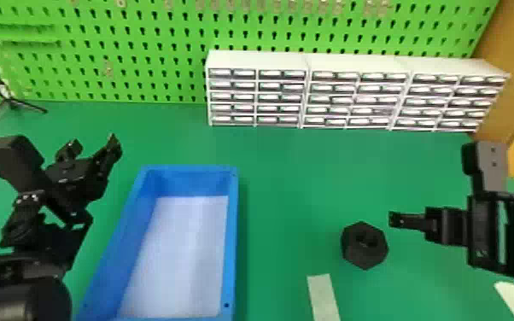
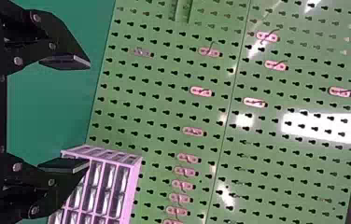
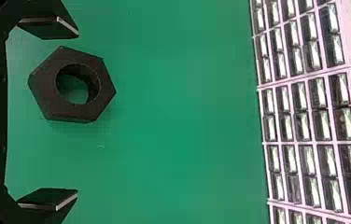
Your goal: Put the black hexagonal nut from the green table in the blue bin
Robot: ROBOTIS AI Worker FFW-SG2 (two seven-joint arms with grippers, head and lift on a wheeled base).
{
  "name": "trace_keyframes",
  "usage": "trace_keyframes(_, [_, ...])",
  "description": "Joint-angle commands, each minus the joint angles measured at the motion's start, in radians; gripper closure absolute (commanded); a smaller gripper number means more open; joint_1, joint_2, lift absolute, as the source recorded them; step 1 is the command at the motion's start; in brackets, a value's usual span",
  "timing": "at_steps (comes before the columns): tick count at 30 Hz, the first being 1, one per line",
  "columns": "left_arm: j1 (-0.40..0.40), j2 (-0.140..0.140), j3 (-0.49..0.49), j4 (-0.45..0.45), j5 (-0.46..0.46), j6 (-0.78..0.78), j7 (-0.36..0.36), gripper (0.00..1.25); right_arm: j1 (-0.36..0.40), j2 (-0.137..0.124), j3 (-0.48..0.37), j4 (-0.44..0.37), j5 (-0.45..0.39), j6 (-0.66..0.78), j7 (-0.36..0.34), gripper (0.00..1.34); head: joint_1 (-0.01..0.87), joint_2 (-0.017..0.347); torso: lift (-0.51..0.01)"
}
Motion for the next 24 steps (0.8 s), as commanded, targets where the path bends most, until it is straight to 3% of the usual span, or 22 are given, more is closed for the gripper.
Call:
trace_keyframes(1, [-0.001,0.0,-0.001,0.0,0.0,0.005,0.0,0.5,-0.032,-0.025,0.039,0.044,0.001,0.001,0.0,0.1,0.692,0.008,-0.097])
trace_keyframes(9, [-0.001,0.0,-0.006,0.006,0.005,0.008,0.0,0.5,-0.066,-0.023,0.062,0.116,0.041,0.001,0.0,0.11,0.692,0.008,-0.097])
trace_keyframes(16, [-0.004,0.0,-0.009,0.008,0.006,0.011,0.0,0.5,-0.112,-0.056,0.119,0.195,0.046,0.001,0.0,0.11,0.692,0.008,-0.097])
trace_keyframes(24, [-0.006,0.0,-0.012,0.009,0.006,0.015,0.0,0.5,-0.164,-0.066,0.151,0.304,0.043,0.001,0.0,0.11,0.692,0.008,-0.097])
